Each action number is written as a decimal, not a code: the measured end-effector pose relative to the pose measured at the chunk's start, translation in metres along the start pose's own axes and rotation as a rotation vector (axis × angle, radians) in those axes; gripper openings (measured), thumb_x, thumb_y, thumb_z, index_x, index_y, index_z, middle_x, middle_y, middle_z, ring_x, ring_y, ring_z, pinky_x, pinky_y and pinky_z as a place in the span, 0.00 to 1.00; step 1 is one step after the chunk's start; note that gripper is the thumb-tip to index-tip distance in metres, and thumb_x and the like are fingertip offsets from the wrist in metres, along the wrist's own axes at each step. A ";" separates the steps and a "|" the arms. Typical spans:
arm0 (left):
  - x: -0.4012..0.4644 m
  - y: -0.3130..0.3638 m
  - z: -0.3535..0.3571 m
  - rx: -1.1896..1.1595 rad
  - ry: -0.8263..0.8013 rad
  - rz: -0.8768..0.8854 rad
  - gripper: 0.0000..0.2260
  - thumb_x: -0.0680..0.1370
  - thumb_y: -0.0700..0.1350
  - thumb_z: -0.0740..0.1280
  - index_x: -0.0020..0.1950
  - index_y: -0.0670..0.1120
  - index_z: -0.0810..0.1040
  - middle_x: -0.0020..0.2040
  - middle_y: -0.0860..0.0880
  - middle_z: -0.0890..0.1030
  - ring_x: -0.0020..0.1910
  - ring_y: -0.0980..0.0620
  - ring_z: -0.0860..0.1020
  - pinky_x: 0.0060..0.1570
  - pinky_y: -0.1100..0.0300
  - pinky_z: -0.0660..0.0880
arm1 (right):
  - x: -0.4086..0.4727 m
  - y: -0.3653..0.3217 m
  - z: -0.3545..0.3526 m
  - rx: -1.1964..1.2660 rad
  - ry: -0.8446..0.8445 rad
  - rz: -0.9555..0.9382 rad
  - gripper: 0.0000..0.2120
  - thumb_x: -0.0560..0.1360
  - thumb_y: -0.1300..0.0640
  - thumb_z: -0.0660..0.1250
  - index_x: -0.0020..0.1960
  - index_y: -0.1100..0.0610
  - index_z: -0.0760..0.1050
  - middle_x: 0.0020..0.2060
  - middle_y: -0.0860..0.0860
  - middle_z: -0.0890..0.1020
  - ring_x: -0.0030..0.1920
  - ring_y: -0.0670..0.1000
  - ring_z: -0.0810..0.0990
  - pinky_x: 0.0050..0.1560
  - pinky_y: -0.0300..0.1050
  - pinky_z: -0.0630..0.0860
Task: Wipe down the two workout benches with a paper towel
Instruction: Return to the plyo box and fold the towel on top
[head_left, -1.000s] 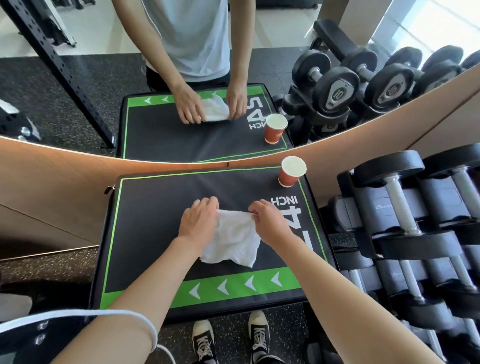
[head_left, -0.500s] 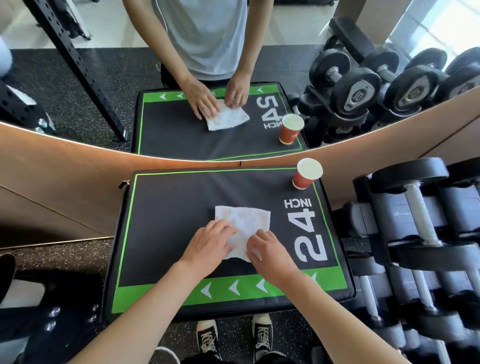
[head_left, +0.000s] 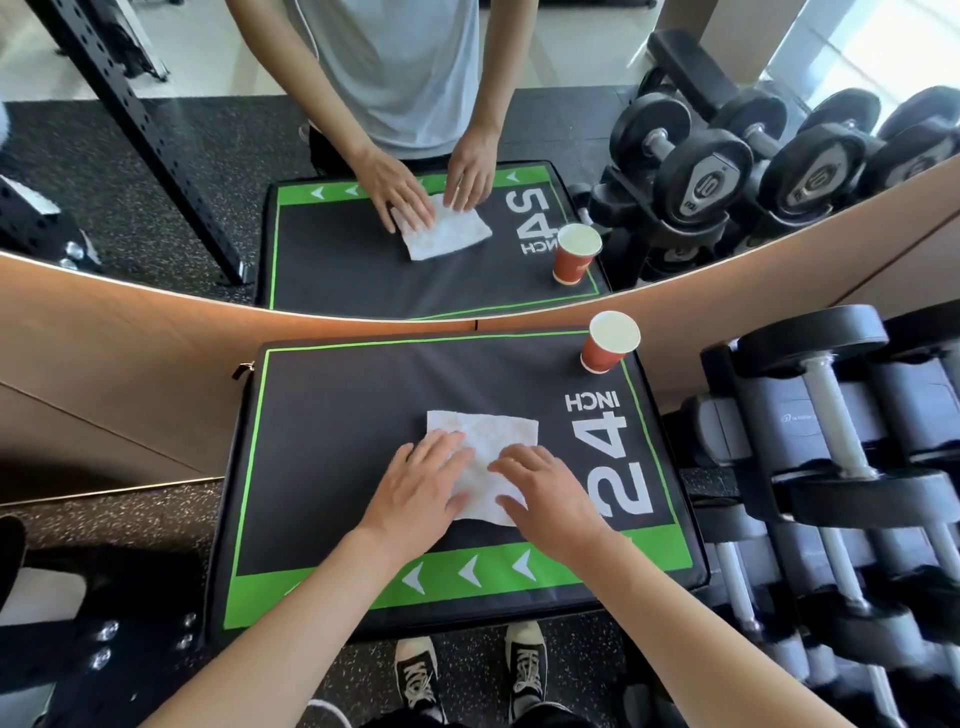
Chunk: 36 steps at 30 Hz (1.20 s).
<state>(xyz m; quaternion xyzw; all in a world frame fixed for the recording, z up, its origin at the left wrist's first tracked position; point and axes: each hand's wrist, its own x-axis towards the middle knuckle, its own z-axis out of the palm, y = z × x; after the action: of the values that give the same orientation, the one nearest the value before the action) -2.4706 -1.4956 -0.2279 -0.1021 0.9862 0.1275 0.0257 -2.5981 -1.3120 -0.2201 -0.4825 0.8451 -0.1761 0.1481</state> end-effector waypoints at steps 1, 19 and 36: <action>0.000 0.001 0.003 -0.003 -0.050 -0.001 0.26 0.83 0.54 0.66 0.80 0.51 0.67 0.84 0.51 0.62 0.83 0.47 0.59 0.77 0.43 0.64 | 0.000 -0.003 0.003 -0.037 -0.012 -0.015 0.22 0.80 0.52 0.70 0.73 0.51 0.73 0.71 0.47 0.74 0.70 0.53 0.71 0.65 0.52 0.73; -0.005 -0.011 0.011 -0.118 -0.055 0.000 0.22 0.83 0.60 0.63 0.77 0.57 0.73 0.82 0.55 0.65 0.83 0.52 0.57 0.78 0.44 0.61 | 0.011 0.002 0.023 0.052 -0.029 0.041 0.23 0.83 0.51 0.68 0.76 0.55 0.72 0.80 0.51 0.65 0.82 0.54 0.57 0.80 0.53 0.60; -0.041 -0.136 -0.011 -0.147 0.031 -0.202 0.22 0.83 0.61 0.63 0.76 0.59 0.73 0.82 0.57 0.65 0.83 0.54 0.57 0.78 0.42 0.63 | 0.120 -0.085 0.068 0.039 -0.064 -0.127 0.24 0.84 0.52 0.66 0.78 0.56 0.70 0.81 0.52 0.63 0.83 0.55 0.55 0.81 0.52 0.59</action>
<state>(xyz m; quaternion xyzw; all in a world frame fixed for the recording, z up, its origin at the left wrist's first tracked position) -2.4024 -1.6192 -0.2474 -0.2047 0.9592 0.1946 0.0154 -2.5641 -1.4669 -0.2528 -0.5376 0.8040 -0.1860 0.1730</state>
